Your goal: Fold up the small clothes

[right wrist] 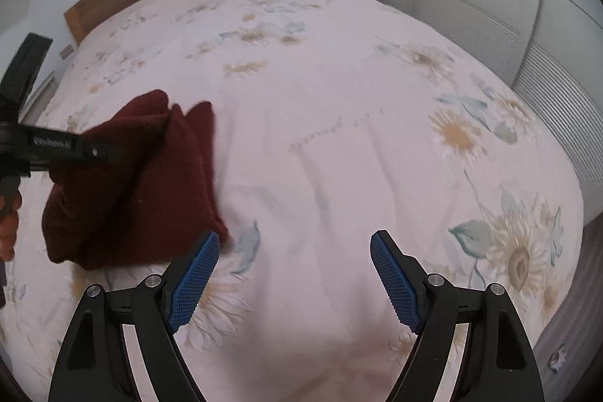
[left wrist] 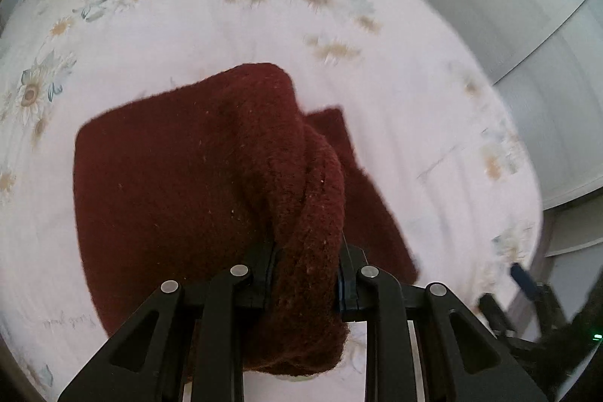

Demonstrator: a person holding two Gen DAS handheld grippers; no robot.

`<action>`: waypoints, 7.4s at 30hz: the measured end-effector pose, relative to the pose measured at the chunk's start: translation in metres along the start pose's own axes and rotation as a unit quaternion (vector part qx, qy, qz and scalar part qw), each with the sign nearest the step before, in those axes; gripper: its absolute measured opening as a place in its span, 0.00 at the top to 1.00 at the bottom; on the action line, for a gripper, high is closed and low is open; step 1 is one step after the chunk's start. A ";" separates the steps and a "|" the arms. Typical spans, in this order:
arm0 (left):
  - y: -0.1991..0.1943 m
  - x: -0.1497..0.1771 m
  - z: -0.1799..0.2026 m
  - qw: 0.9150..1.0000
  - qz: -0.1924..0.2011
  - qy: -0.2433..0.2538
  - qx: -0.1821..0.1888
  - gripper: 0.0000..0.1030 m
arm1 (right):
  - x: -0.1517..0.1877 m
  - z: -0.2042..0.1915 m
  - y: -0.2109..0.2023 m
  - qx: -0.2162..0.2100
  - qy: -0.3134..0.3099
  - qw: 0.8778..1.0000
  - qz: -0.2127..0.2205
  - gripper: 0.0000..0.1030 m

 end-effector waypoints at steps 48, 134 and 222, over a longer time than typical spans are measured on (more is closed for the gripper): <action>-0.126 0.081 -0.129 0.990 0.077 -0.044 -0.110 0.01 | -0.064 -0.211 0.064 -0.120 -0.158 0.958 -0.209 0.64; -0.136 0.050 -0.177 0.995 0.090 -0.019 -0.035 0.56 | -0.059 -0.272 0.005 -0.186 -0.173 0.963 -0.088 0.62; -0.232 0.217 -0.129 0.960 0.147 -0.088 -0.223 0.01 | 0.007 -0.124 -0.143 -0.059 -0.138 0.986 0.077 0.01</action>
Point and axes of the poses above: each gripper's, at about its wrist camera, not at the fingertips, and y roughly the way its jaws point, z to its right, x to its underside, the point moved 4 cm from there along y, roughly the way its jaws point, and after that the axes turned 13 degrees about x, right-handed, at the moved point
